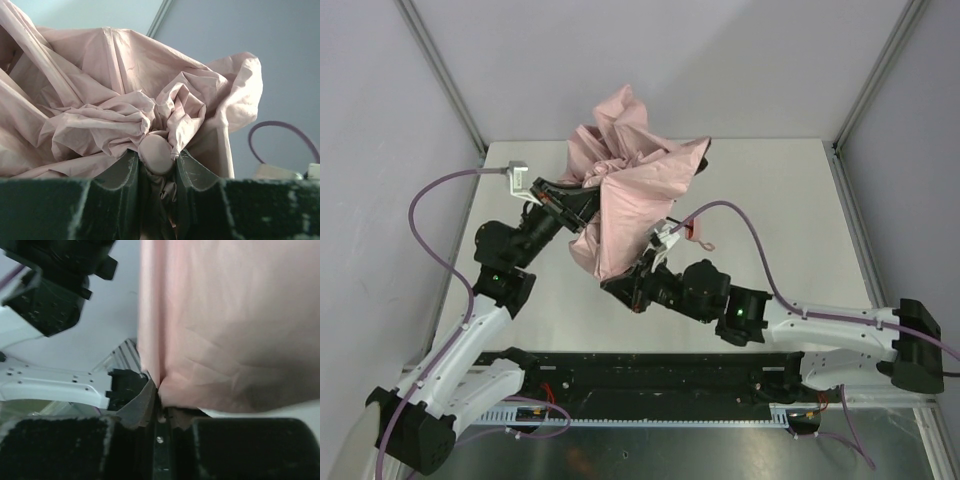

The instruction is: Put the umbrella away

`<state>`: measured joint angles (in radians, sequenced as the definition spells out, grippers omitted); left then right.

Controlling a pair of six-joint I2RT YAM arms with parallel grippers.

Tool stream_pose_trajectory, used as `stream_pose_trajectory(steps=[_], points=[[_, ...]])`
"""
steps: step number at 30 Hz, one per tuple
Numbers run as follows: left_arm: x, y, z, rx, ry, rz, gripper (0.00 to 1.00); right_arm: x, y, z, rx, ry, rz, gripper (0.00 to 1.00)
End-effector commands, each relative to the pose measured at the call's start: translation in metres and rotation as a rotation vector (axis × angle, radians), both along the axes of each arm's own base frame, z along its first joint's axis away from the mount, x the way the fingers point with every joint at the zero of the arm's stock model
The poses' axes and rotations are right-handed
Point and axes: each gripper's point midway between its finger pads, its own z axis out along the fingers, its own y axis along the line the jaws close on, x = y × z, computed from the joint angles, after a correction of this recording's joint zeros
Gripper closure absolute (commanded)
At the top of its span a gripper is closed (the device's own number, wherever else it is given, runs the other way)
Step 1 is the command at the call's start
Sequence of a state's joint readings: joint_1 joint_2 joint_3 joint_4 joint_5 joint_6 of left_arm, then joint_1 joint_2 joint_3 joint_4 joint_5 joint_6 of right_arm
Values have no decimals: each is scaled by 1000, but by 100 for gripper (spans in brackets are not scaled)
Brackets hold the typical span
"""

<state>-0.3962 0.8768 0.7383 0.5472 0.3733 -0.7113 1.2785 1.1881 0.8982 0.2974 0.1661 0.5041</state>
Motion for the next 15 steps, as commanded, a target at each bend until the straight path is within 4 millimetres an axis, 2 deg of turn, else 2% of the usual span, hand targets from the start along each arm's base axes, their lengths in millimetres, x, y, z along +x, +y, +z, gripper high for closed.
stream_pose_trajectory(steps=[1, 4, 6, 7, 10, 13, 15], points=[[-28, 3, 38, -70, -146, -58, 100, 4, 4, 16, 34, -24, 32, 73], [-34, 2, 28, -29, -172, -71, 100, -4, -20, -3, -124, -95, 61, 43], [-37, 2, 18, 4, -189, -73, 100, -14, -46, -17, -238, -126, 81, 31], [-40, 2, 14, 23, -204, -77, 100, -21, -60, -17, -266, -143, 100, 26], [-48, 1, 0, 95, -267, -79, 100, -33, -103, -2, -268, -157, 101, 16], [-53, 4, -9, 143, -321, -64, 100, -26, -141, 28, -174, -138, 20, 8], [-57, 5, -12, 178, -364, -66, 100, -20, -158, 38, -169, -154, -5, 7]])
